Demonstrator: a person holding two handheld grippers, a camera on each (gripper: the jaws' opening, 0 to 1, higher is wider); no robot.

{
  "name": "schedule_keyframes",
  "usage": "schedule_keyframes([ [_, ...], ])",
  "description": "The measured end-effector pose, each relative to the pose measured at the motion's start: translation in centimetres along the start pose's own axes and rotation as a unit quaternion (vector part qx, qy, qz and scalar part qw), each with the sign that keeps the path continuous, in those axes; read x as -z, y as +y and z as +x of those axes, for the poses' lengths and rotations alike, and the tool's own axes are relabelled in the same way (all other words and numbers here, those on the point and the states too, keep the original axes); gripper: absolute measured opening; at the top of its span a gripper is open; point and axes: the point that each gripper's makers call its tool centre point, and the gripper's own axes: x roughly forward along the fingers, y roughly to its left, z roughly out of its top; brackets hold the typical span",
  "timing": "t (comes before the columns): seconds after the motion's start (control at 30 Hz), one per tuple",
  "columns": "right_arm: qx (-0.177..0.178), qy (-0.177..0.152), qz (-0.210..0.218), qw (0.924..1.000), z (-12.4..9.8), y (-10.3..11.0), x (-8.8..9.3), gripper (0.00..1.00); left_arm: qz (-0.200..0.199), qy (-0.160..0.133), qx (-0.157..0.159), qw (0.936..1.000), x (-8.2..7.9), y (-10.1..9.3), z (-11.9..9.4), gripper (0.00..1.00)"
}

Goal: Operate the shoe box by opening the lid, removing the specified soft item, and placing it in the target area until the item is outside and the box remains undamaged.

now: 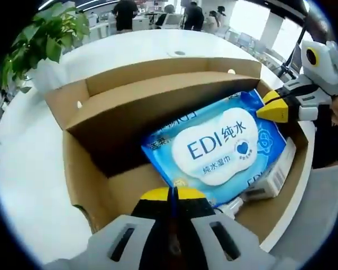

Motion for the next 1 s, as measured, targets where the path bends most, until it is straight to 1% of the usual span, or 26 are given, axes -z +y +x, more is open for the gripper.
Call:
schedule_keyframes([
  [0.1, -0.001, -0.003, 0.006, 1.0000, -0.3, 0.0, -0.2, 0.00, 0.002, -0.005, -0.001, 1.0000, -0.2, -0.2, -0.5, 0.00],
  [0.3, -0.001, -0.012, 0.021, 0.9997, -1.0, -0.3, -0.6, 0.00, -0.011, -0.020, 0.009, 0.9997, -0.7, -0.6, -1.2, 0.00],
  [0.47, -0.002, -0.019, 0.030, 0.9994, -1.6, -0.4, -0.9, 0.00, -0.011, -0.031, 0.011, 0.9994, -1.3, -1.0, -2.0, 0.00],
  [0.63, 0.000, -0.026, 0.031, 0.9992, -2.2, -0.4, -1.3, 0.00, -0.010, -0.047, 0.013, 0.9988, -2.0, -1.3, -3.1, 0.00],
  [0.77, -0.001, -0.030, 0.034, 0.9990, -2.8, -0.5, -1.6, 0.00, -0.013, -0.056, 0.015, 0.9982, -2.2, -2.0, -3.8, 0.00],
  [0.87, 0.000, -0.033, 0.036, 0.9988, -3.3, -0.6, -1.8, 0.00, -0.011, -0.061, 0.017, 0.9979, -2.5, -2.2, -4.0, 0.00],
  [0.9, 0.000, -0.034, 0.038, 0.9987, -3.6, -0.7, -1.8, 0.00, -0.009, -0.065, 0.018, 0.9977, -2.7, -2.5, -4.1, 0.00],
  [1.0, 0.001, -0.038, 0.040, 0.9985, -4.1, -0.8, -2.0, 0.00, 0.001, -0.070, 0.018, 0.9974, -3.2, -2.5, -4.2, 0.00],
])
